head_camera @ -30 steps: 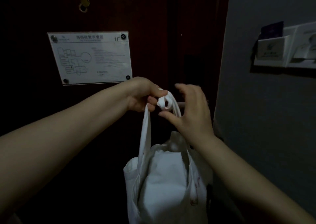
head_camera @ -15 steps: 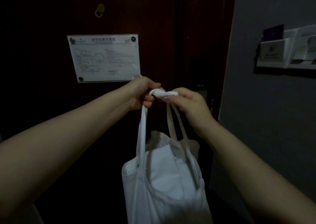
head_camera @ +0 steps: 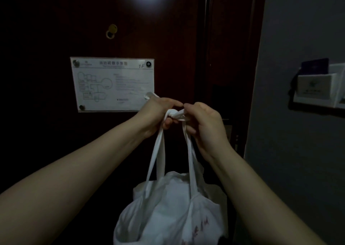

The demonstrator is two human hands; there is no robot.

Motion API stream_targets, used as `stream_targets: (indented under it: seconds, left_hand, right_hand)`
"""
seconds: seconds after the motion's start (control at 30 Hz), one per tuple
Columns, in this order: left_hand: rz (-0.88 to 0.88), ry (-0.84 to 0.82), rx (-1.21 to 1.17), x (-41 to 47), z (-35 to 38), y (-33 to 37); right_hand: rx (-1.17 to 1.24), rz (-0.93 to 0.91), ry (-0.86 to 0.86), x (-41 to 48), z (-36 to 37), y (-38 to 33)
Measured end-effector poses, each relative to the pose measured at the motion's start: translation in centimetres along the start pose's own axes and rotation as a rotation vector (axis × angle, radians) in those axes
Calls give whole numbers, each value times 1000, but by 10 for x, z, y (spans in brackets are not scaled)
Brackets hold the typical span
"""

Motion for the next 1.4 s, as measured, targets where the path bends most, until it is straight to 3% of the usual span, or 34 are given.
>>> stream_targets:
  seconds: [0.27,0.5,0.83,0.9,0.97,1.07,1.13,1.27,1.4]
  left_hand:
    - [18,18,51,32,-2,-4]
    - [-37,67,350,14,-10,-35]
    - [-116,9,380,8,8,-45]
    - [-145,-7,326,7,15,-58]
    - [-157,20,96,4,27,-79]
    - [-261,228,-370,13,39,-101]
    - [-370,329,-519,22,39,-111]
    - [-515,309,-534,32,49,-128]
    - [-519,361,-402,33,29,-152]
  right_hand:
    - [15,-38,-18,28,-3,3]
    - [-195,-21,-34,16,-11,42]
    - [-265,-57,52,-11,-39,38]
    - [-274,-31,91,-17,-52,43]
    - [-276,-9,122,-18,-64,49]
    - [-339,-1,122,-13,-77,60]
    - [-469,-40,87,-12,-82,67]
    - [-564,-125,101,-13,-92,78]
    - [-630,-124,26,-36,-106,92]
Point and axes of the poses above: each hand's wrist, its own x-axis towards the middle knuckle, its own z-axis out of the palm, y = z × x, the point moved 5 cm from there along x, towards the middle knuckle, and after that the axes turned 9 degrees about z, right-handed, at the moved point
